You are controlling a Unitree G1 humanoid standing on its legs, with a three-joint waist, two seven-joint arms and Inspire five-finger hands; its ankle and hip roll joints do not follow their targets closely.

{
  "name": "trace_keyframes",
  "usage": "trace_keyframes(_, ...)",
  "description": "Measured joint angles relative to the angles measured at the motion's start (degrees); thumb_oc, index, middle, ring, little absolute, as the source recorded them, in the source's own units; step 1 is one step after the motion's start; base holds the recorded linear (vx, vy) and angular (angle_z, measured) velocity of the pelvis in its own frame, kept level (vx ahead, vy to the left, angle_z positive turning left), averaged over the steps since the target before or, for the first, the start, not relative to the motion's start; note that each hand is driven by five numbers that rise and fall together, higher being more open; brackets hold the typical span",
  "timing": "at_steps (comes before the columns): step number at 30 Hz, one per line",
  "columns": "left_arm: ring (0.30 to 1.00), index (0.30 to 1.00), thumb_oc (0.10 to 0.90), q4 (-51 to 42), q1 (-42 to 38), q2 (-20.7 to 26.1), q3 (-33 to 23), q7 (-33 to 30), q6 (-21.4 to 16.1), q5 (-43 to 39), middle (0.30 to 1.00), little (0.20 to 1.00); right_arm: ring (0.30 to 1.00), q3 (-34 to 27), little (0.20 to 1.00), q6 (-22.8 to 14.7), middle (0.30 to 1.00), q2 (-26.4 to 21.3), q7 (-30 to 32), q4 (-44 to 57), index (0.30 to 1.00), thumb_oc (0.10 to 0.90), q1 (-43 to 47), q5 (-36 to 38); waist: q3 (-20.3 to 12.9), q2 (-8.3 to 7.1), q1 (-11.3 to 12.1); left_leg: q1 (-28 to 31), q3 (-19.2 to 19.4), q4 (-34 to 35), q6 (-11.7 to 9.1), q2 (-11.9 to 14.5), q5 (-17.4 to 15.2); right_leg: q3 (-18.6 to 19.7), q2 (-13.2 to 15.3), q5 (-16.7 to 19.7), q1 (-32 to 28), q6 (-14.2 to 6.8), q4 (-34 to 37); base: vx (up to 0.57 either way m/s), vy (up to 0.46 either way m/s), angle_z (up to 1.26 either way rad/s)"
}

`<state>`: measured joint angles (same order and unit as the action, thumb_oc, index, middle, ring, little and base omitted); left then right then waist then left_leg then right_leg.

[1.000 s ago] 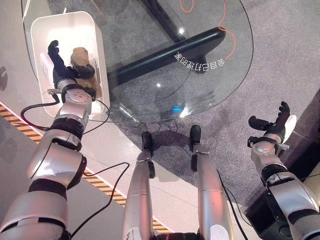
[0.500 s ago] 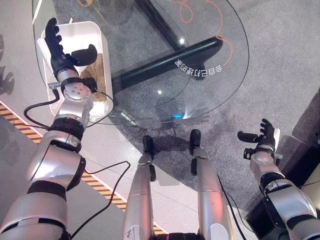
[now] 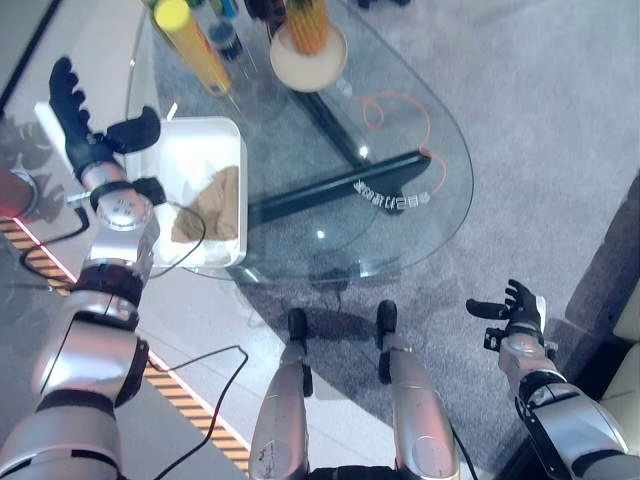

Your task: Wipe the table with a cloth and put it in the basket.

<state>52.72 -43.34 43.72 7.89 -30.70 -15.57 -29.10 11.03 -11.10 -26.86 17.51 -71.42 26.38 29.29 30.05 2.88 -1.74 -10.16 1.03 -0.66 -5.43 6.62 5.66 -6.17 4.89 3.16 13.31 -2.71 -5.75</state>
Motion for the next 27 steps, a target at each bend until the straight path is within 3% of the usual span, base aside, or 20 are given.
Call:
trace_keyframes(2,0.900,0.900,0.800,0.3,7.5,0.0,-3.9,0.5,0.1,-0.6,0.900,0.900,0.900,-1.7,0.900,0.0,0.900,0.0,-0.5,0.1,0.900,0.800,-4.5,-0.1,-4.0,0.05,0.6,1.2,-0.1,1.9,0.0,0.0,0.1,-1.1,0.1,0.3,-2.3,-0.3,3.3,0.19,0.003,0.15)
trace_keyframes(5,0.900,0.900,0.800,0.4,15.8,-0.8,-9.0,3.2,0.1,-0.2,0.900,0.900,0.900,-3.7,0.900,0.6,0.900,0.2,-1.3,0.2,0.900,0.800,-8.8,-0.8,-5.0,-0.31,1.8,6.5,-0.1,4.1,0.0,-0.2,0.3,-2.0,0.2,1.4,-8.4,-0.5,6.7,0.22,0.016,0.12)
trace_keyframes(7,0.900,0.900,0.800,0.5,23.4,-2.8,-10.8,5.0,0.1,0.9,0.900,0.900,0.900,-4.5,0.900,0.6,0.900,1.0,-1.6,0.3,0.900,0.800,-12.9,-3.0,-10.1,-0.98,2.4,8.4,-0.3,5.5,0.4,-1.0,-0.1,-2.9,0.9,1.5,-11.7,-0.8,10.0,0.15,0.025,0.20)
trace_keyframes(10,0.900,0.900,0.800,0.9,29.1,-5.9,-11.3,5.8,0.1,1.9,0.900,0.900,0.900,-4.9,0.900,0.7,0.900,2.6,-2.1,0.3,0.900,0.800,-14.9,-4.7,-12.9,-1.53,3.3,11.1,-0.2,5.6,0.6,-1.5,-0.7,-3.0,1.3,1.6,-15.0,-0.9,10.6,0.16,0.032,0.11)
trace_keyframes(12,0.900,0.900,0.800,2.3,34.1,-8.4,-10.8,8.7,0.2,3.7,0.900,0.900,0.900,-5.7,0.900,0.8,0.900,5.2,-3.3,0.3,0.900,0.800,-16.7,-6.2,-17.3,-2.52,3.7,12.4,-0.1,5.6,0.9,-1.8,-1.6,-3.0,1.7,0.7,-16.3,-1.7,10.7,0.10,0.038,0.02)
trace_keyframes(19,0.900,0.900,0.800,12.2,39.2,-13.1,-8.8,17.4,0.6,5.7,0.900,0.900,0.900,-5.6,0.900,3.1,0.900,7.4,-6.5,-1.4,0.900,0.800,-22.0,-11.9,-24.6,-3.62,4.5,13.3,-0.1,6.0,1.3,-2.6,-2.5,-3.0,2.6,-0.3,-17.1,-1.6,11.0,0.05,0.042,-0.01)
trace_keyframes(27,0.900,0.900,0.800,16.7,42.6,-18.8,-3.6,26.0,1.2,9.7,0.900,0.900,0.900,-5.1,0.900,5.9,0.900,7.6,-8.7,-2.5,0.900,0.800,-26.7,-16.1,-26.9,-2.88,4.4,13.8,0.3,6.0,1.3,-2.7,-2.5,-3.0,2.7,-0.3,-17.3,-1.7,11.0,0.01,0.016,-0.02)
